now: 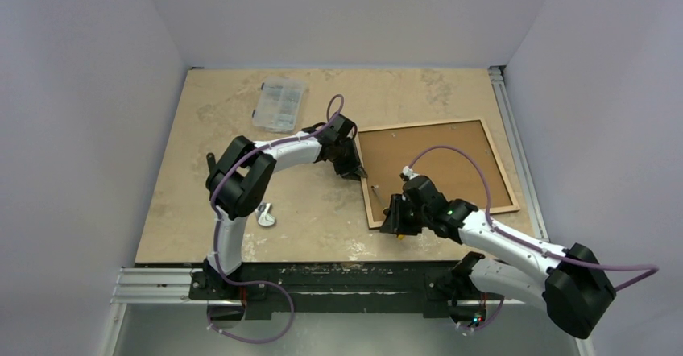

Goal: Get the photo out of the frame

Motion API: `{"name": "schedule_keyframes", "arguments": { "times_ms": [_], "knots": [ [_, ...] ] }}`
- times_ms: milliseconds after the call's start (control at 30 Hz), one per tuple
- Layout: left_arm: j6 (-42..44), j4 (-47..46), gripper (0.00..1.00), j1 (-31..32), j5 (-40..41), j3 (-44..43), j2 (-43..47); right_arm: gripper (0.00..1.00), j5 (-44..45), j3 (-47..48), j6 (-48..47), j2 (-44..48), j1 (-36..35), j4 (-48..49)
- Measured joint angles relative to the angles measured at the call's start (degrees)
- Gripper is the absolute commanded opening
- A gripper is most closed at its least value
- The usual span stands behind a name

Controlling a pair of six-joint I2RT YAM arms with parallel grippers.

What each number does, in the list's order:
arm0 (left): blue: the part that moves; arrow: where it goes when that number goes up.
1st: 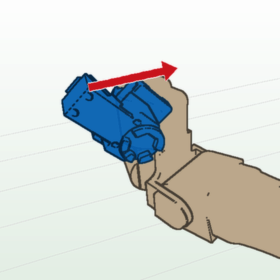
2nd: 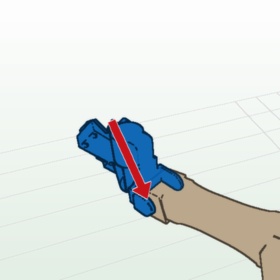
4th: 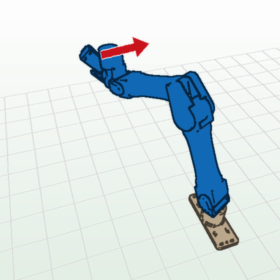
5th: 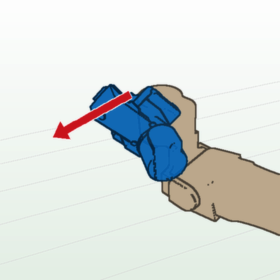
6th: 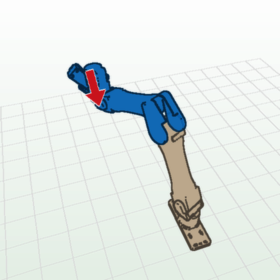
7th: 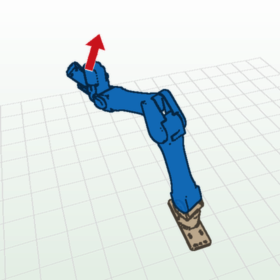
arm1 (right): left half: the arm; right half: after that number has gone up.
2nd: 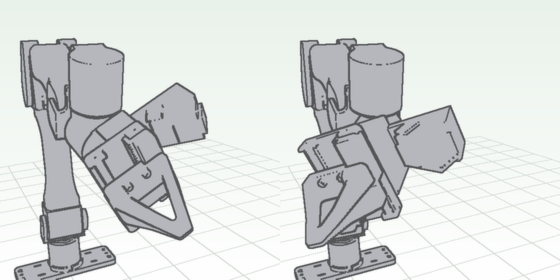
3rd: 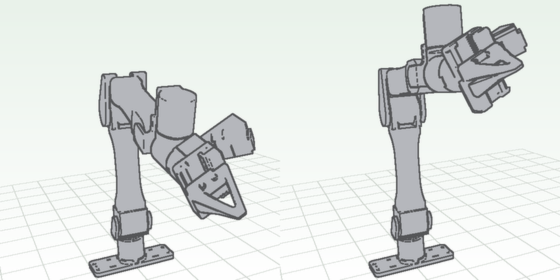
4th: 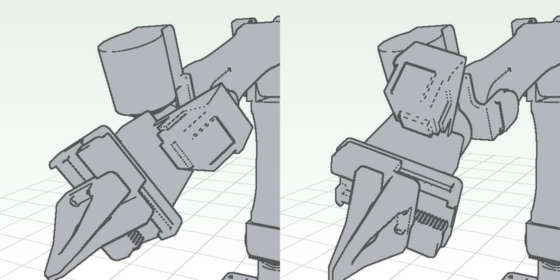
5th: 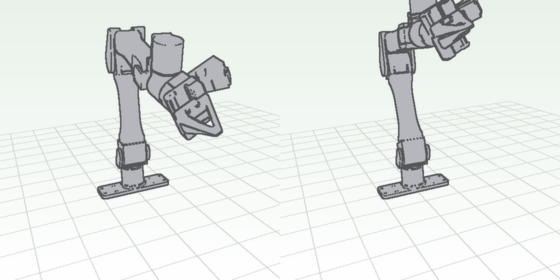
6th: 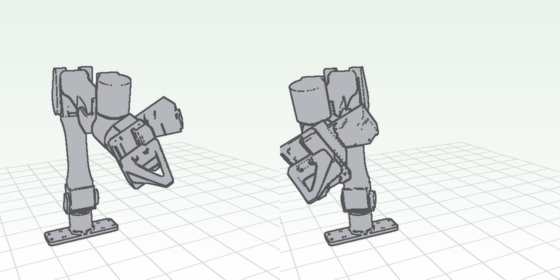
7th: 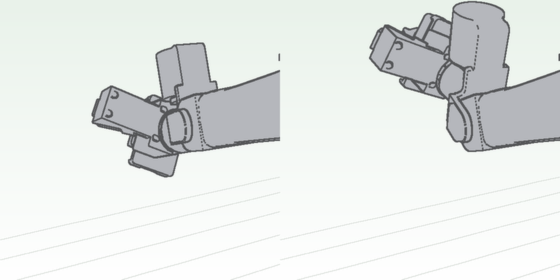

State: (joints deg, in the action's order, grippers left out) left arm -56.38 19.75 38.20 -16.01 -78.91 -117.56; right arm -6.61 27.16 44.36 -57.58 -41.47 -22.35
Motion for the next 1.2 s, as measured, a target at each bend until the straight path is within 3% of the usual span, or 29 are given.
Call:
{"name": "schedule_keyframes", "arguments": {
  "times_ms": [467, 667, 833, 1033, 1200],
  "knots": [
    [0.00, -0.31, 0.01, -0.24, -0.76, 0.09, -0.09, 0.00, 4.52, 1.51, 0.00, 1.27, 0.28, -2.25],
    [0.02, -0.48, 0.23, -0.37, -1.38, 0.09, -0.09, 0.00, 6.36, 3.02, -0.24, 8.68, 0.28, -6.34],
    [-0.09, -2.10, 0.35, -0.79, -2.97, 0.83, -0.07, 0.00, 8.72, 3.37, -0.15, 15.82, 0.28, -8.26],
    [0.04, -3.69, 0.43, -1.36, -4.76, 1.31, 1.14, 0.00, 8.83, 1.09, 0.70, 15.74, 0.28, -8.74],
    [1.03, -3.82, 0.45, -2.89, -5.16, 1.95, 8.11, 0.00, 8.85, 0.79, 0.92, 14.84, 0.28, -9.99]
  ]
}}
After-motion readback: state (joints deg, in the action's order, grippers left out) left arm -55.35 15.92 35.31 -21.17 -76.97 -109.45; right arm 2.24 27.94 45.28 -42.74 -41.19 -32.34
